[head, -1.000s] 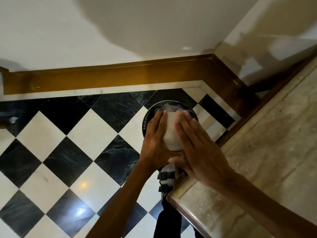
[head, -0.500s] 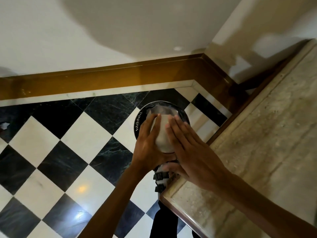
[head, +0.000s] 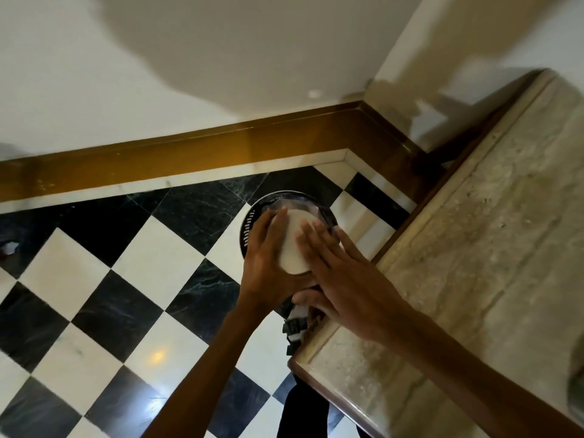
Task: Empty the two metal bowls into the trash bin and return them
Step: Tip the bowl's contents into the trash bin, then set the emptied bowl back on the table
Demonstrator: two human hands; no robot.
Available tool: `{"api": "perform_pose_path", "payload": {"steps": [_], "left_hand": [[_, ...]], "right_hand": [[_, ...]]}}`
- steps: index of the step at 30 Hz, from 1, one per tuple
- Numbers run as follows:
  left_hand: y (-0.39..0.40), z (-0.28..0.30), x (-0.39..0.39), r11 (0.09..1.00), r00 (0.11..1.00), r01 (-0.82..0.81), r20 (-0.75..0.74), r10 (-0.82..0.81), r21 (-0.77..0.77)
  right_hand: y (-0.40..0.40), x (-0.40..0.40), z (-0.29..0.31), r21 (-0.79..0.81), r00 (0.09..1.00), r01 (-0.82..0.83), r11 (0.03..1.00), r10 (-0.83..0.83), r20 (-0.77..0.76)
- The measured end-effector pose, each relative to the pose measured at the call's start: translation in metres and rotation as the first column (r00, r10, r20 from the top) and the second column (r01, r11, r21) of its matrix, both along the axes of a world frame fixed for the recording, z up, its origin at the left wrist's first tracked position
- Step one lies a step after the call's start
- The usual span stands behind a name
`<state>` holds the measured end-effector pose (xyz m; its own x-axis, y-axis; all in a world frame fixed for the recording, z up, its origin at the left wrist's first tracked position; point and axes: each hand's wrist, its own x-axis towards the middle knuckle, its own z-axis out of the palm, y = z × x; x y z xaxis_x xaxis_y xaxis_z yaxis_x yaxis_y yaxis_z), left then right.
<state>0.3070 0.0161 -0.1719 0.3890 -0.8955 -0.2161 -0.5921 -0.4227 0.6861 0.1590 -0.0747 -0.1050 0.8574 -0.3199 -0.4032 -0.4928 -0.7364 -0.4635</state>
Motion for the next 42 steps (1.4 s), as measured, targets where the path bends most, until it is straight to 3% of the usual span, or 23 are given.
{"api": "perform_pose_path", "payload": {"steps": [2,4,5,7,8,9,10,13,15,16,18,21,23,27,32,36,38,39,40,42], "left_hand": [[0.001,0.007,-0.003,0.991,0.979,-0.112,-0.163,0.124,0.078],[-0.007,0.021,-0.004,0.965,0.905,-0.205,-0.344,0.251,0.163],[-0.012,0.029,-0.004,0.941,0.801,-0.254,-0.496,0.334,0.224],[-0.024,0.052,-0.008,0.872,0.382,-0.274,-0.785,0.487,0.407],[-0.027,0.064,-0.011,0.843,0.167,-0.236,-0.834,0.525,0.483],[-0.030,0.077,-0.016,0.829,0.016,-0.173,-0.840,0.543,0.532],[-0.033,0.085,-0.023,0.830,-0.033,-0.113,-0.837,0.546,0.546],[-0.060,0.118,-0.068,0.798,0.128,-0.007,-0.790,0.599,0.603],[-0.079,0.130,-0.103,0.745,0.237,-0.170,-0.707,0.666,0.645],[-0.087,0.135,-0.118,0.766,0.329,-0.176,-0.697,0.638,0.618],[-0.096,0.132,-0.143,0.853,0.531,0.011,-0.726,0.437,0.521],[-0.106,0.124,-0.186,0.912,0.647,0.082,-0.718,0.258,0.402],[-0.116,0.118,-0.220,0.938,0.680,0.045,-0.698,0.223,0.343],[-0.148,0.102,-0.268,0.973,0.837,-0.041,-0.524,0.157,0.225],[-0.187,0.098,-0.311,0.975,0.826,-0.143,-0.523,0.212,0.169],[-0.207,0.114,-0.330,0.967,0.792,-0.180,-0.556,0.251,0.180],[-0.206,0.122,-0.337,0.963,0.779,-0.188,-0.568,0.265,0.192],[-0.201,0.124,-0.340,0.970,0.810,-0.175,-0.535,0.240,0.170],[-0.192,0.125,-0.345,0.980,0.863,-0.145,-0.468,0.192,0.135],[-0.164,0.126,-0.355,0.984,0.907,-0.117,-0.388,0.162,0.135]], "right_hand": [[-0.003,-0.006,0.016,0.184,0.945,0.285,0.941,-0.307,0.111],[-0.005,-0.020,0.026,0.406,0.788,0.518,0.753,-0.605,0.116],[-0.005,-0.023,0.029,0.459,0.725,0.573,0.679,-0.681,0.103],[-0.009,-0.038,0.033,0.511,0.659,0.620,0.595,-0.749,0.072],[-0.010,-0.045,0.036,0.545,0.644,0.626,0.558,-0.764,0.043],[-0.011,-0.054,0.038,0.588,0.627,0.626,0.513,-0.779,0.012],[-0.012,-0.063,0.043,0.630,0.608,0.621,0.466,-0.794,-0.012],[-0.017,-0.104,0.060,0.685,0.485,0.658,0.312,-0.872,-0.069],[-0.019,-0.138,0.068,0.700,0.319,0.703,0.128,-0.936,-0.149],[-0.020,-0.155,0.070,0.698,0.239,0.715,0.041,-0.953,-0.188],[-0.022,-0.188,0.070,0.662,0.144,0.748,-0.050,-0.961,-0.235],[-0.030,-0.236,0.060,0.567,0.043,0.816,-0.115,-0.965,-0.257],[-0.040,-0.265,0.053,0.513,-0.004,0.848,-0.135,-0.968,-0.250],[-0.067,-0.296,0.044,0.454,-0.071,0.878,-0.150,-0.980,-0.188],[-0.100,-0.318,0.045,0.318,-0.150,0.934,-0.163,-0.987,-0.064],[-0.115,-0.339,0.048,0.415,-0.200,0.887,-0.202,-0.979,-0.048],[-0.110,-0.353,0.054,0.511,-0.283,0.818,-0.265,-0.958,-0.044],[-0.102,-0.361,0.056,0.510,-0.284,0.827,-0.238,-0.959,0.013],[-0.091,-0.373,0.059,0.448,-0.229,0.879,-0.165,-0.969,0.093],[-0.057,-0.397,0.061,0.207,0.026,0.976,0.061,-0.985,0.171]]}}
